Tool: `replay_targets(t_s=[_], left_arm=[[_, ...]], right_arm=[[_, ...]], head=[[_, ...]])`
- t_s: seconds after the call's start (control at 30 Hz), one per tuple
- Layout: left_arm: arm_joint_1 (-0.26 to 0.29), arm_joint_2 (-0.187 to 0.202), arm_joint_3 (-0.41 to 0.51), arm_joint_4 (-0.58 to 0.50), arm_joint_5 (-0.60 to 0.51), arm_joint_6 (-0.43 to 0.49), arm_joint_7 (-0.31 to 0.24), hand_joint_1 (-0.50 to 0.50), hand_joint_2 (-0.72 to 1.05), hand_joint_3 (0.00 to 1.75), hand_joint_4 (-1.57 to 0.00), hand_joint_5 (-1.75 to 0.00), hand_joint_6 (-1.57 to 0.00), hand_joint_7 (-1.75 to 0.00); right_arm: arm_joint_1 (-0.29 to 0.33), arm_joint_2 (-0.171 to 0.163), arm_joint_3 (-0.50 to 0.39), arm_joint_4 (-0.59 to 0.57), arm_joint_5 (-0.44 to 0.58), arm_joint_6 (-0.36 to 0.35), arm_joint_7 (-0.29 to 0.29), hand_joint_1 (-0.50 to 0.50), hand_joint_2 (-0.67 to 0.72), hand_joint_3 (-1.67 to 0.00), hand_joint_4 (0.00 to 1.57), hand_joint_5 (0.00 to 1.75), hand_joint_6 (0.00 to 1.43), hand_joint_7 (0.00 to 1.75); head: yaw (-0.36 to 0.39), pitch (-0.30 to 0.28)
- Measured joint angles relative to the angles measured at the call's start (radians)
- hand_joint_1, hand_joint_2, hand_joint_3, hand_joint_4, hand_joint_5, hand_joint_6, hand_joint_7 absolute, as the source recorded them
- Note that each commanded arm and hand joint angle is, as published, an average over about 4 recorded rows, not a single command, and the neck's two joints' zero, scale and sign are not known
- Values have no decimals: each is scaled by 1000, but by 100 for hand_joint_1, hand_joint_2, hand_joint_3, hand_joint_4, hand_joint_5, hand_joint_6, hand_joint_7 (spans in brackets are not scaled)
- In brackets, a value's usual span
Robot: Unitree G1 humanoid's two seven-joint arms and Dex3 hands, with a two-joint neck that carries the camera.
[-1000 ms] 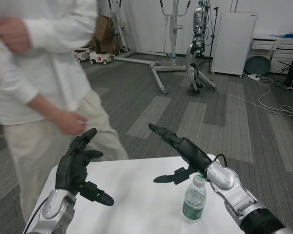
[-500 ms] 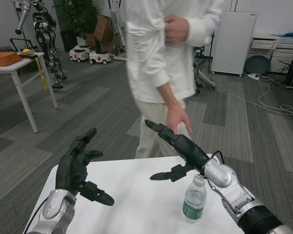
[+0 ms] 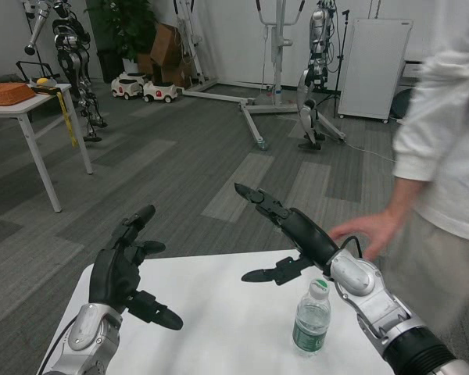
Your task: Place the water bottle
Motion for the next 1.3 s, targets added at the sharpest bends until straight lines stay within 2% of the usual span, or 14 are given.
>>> replay_targets(t_s=[0.1, 0.37, 0.67, 1.3], left_arm=[[0, 0, 0, 0, 0, 0, 0, -50, -55, 9, 0, -175, 0, -37], [0, 0, 0, 0, 0, 0, 0, -50, -55, 9, 0, -175, 0, -42], [0, 0, 0, 1, 0, 0, 0, -50, -55, 9, 0, -175, 0, -37], [0, 0, -1, 1, 0, 0, 0, -50, -55, 9, 0, -175, 0, -37]], right_arm=[[0, -2, 0, -3, 0, 0, 0, -49, -35, -48, 0, 0, 0, 0], [0, -3, 0, -3, 1, 0, 0, -47, -35, -48, 0, 0, 1, 0], [0, -3, 0, -3, 1, 0, 0, -47, -35, -48, 0, 0, 0, 0], [0, -3, 0, -4, 1, 0, 0, -46, -35, -48, 0, 0, 0, 0]], head=[[0, 0], [-3, 1], [-4, 3], [-6, 2]])
